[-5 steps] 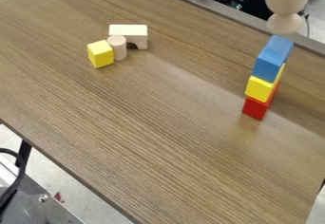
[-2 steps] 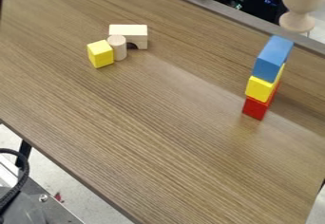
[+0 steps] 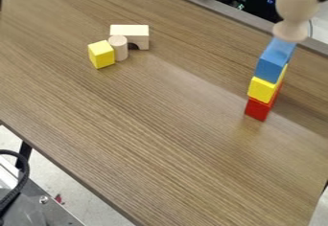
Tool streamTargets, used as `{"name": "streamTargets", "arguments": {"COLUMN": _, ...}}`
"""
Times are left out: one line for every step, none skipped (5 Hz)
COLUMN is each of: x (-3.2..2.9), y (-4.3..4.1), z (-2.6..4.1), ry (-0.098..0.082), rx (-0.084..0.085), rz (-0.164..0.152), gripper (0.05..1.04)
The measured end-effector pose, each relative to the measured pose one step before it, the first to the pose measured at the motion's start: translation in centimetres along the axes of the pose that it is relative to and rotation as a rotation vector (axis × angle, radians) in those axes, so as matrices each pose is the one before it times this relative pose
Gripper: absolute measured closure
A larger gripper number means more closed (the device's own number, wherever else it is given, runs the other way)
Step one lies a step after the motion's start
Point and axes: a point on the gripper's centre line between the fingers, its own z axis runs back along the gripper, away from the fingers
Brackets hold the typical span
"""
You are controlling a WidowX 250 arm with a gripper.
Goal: Put the cup in the tower
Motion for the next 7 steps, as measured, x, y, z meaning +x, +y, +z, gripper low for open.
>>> {"name": "streamTargets", "arguments": {"x": -0.274, "y": 0.27, "z": -0.326, "ry": -0.0056, "rx": 0.0053, "rz": 0.0041, "gripper": 0.227}}
{"name": "streamTargets", "arguments": {"x": -0.069, "y": 0.034, "z": -0.456, "ry": 0.0008, "rx": 0.0048, "rz": -0.001, "gripper": 0.227}}
{"name": "streamTargets", "arguments": {"x": 0.098, "y": -0.036, "z": -0.23, "ry": -0.0058, "rx": -0.0025, "rz": 0.0002, "gripper": 0.227}}
{"name": "streamTargets", "arguments": {"x": 0.067, "y": -0.207, "z": -0.037, "ry": -0.0042, "rx": -0.0131, "rz": -0.0062, "gripper": 0.227}}
{"name": "streamTargets", "arguments": {"x": 0.083, "y": 0.061, "z": 0.0, "ry": -0.0052, "rx": 0.0039, "rz": -0.0015, "gripper": 0.227}}
{"name": "streamTargets", "arguments": {"x": -0.143, "y": 0.101, "z": -0.614, "ry": 0.008, "rx": 0.0089, "rz": -0.001, "gripper": 0.227}}
{"name": "streamTargets", "arguments": {"x": -0.032, "y": 0.158, "z": -0.165, "ry": -0.0055, "rx": 0.0162, "rz": -0.0034, "gripper": 0.227}}
